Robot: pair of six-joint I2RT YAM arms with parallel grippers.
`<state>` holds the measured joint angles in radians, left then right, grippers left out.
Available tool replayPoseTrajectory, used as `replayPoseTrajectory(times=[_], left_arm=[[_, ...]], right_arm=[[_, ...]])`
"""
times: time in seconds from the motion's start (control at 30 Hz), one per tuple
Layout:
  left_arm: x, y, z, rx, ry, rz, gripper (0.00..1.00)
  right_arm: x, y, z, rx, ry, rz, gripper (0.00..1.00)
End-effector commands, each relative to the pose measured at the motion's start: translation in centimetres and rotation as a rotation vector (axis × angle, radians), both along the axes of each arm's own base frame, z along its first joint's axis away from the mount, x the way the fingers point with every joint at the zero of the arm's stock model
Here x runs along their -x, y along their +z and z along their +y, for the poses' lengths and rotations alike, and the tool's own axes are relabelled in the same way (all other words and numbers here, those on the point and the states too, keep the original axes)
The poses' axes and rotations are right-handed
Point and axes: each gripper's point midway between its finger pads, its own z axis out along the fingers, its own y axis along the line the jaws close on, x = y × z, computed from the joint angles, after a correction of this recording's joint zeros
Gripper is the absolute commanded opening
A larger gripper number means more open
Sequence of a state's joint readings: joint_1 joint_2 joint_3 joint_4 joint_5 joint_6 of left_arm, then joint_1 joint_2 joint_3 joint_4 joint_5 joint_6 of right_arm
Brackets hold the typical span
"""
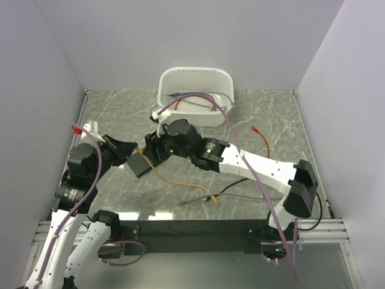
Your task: Insert the plug into the switch port
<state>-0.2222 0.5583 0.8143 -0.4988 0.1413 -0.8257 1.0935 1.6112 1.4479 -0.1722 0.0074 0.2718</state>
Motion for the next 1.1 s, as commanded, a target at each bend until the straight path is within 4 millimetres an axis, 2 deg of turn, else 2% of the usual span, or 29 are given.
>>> replayPoseTrajectory(times=[0.0,0.17,0.4,0.73,0.83,0.93,0.97,1.0,1.07], left_arm=[[0.1,1.5,0.1,0.015,0.009,-0.043,0.01],[0.2,1.6,0.1,0.019,0.005,-0.05,0.01],[0.1,1.6,0.0,0.021,0.002,-0.048,0.0],[0.0,1.6,-0.1,0.027,0.003,-0.052,0.01],[0.0,1.8,-0.1,0.03,-0.001,-0.056,0.0],[0.1,1.7,-0.1,0.028,-0.005,-0.058,0.0],[0.1,1.6,-0.2,0.024,-0.007,-0.058,0.0],[0.3,1.7,-0.3,0.021,-0.017,-0.063,0.07],[0.3,1.7,-0.3,0.0,-0.032,-0.075,0.2]], right_arm=[[-0.2,2.4,1.1,-0.063,0.005,-0.022,0.61],[0.1,2.3,2.2,-0.048,0.048,-0.023,0.55],[0.1,1.9,3.1,-0.043,0.067,-0.009,0.41],[0.3,1.0,3.7,-0.036,0.083,0.004,0.37],[0.3,0.9,3.6,-0.037,0.079,0.003,0.28],[0.4,1.0,3.5,-0.047,0.074,0.002,0.12],[0.4,1.3,3.6,-0.063,0.075,-0.004,0.03],[0.6,1.1,3.2,-0.067,0.073,0.002,0.0],[1.0,1.5,3.4,-0.108,0.096,0.008,0.0]])
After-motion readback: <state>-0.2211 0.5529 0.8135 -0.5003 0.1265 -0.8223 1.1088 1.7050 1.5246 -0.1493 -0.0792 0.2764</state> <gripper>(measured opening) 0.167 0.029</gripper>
